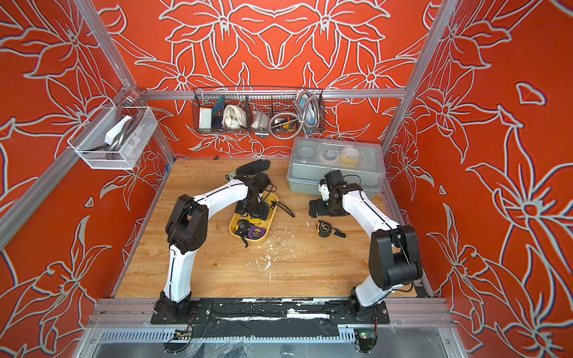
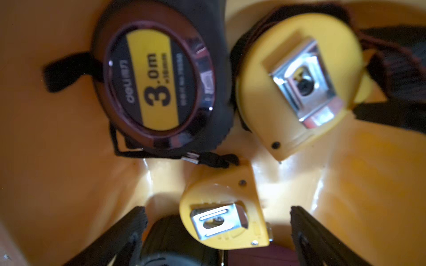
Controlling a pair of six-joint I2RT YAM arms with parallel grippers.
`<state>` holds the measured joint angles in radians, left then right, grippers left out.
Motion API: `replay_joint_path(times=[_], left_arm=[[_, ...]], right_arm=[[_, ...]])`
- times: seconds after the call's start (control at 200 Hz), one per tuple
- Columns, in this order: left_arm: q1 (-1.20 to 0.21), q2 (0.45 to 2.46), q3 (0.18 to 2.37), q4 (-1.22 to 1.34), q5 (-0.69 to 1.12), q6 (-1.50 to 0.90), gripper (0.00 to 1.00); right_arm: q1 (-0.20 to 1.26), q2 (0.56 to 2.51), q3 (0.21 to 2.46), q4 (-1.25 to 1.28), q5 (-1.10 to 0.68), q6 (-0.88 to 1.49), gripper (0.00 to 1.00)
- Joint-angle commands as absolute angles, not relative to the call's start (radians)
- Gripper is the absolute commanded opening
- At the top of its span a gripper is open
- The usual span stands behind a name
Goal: Take the tape measure out of the storage box
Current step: Pick up the tape measure from the storage box.
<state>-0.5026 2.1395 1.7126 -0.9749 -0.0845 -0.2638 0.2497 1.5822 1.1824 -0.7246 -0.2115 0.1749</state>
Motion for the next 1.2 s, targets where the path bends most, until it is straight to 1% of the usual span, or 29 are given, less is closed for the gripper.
replay_joint_path(times=[0.0, 0.03, 0.14, 0.245, 0.385, 0.496, 0.681, 0.776, 0.861, 0.941, 1.091, 1.196], left_arm=[[-0.503, 2.188, 1.719, -1.008, -0.060, -0.272, 0.97], [-0.503, 2.192, 1.717, -1.006, -0.051, -0.273, 0.96], [-0.503, 2.196, 1.696, -0.995, -0.020, -0.270, 0.85], [-0.503, 2.184, 1.675, -0.976, -0.006, -0.261, 0.75], [-0.503, 2.164, 1.669, -0.964, 0.004, -0.241, 0.55], [-0.503, 2.122, 1.658, -0.943, 0.017, -0.229, 0.45], [-0.503, 2.028, 1.671, -0.943, 0.035, -0.202, 0.40], [-0.503, 1.962, 1.676, -0.938, 0.085, -0.161, 0.39], [-0.511, 1.901, 1.665, -0.927, 0.137, -0.111, 0.39], [-0.524, 1.848, 1.644, -0.916, 0.156, -0.074, 0.39], [-0.530, 1.756, 1.581, -0.877, 0.262, -0.038, 0.39], [-0.537, 1.699, 1.524, -0.826, 0.320, -0.018, 0.39]], right_arm=[[0.258, 1.548, 1.162, -0.728, -0.217, 0.179, 1.00], [0.258, 1.545, 1.160, -0.729, -0.215, 0.181, 1.00], [0.258, 1.530, 1.154, -0.729, -0.219, 0.185, 1.00], [0.258, 1.523, 1.149, -0.729, -0.256, 0.185, 1.00], [0.259, 1.530, 1.159, -0.740, -0.389, 0.164, 0.99], [0.259, 1.505, 1.157, -0.715, -0.519, 0.182, 0.99], [0.263, 1.477, 1.175, -0.698, -0.648, 0.209, 0.99], [0.264, 1.486, 1.183, -0.682, -0.771, 0.223, 0.99], [0.265, 1.500, 1.182, -0.632, -0.884, 0.273, 0.97], [0.276, 1.527, 1.204, -0.612, -0.962, 0.297, 0.93], [0.312, 1.590, 1.281, -0.662, -0.998, 0.281, 0.89], [0.340, 1.619, 1.288, -0.610, -1.062, 0.330, 0.87]])
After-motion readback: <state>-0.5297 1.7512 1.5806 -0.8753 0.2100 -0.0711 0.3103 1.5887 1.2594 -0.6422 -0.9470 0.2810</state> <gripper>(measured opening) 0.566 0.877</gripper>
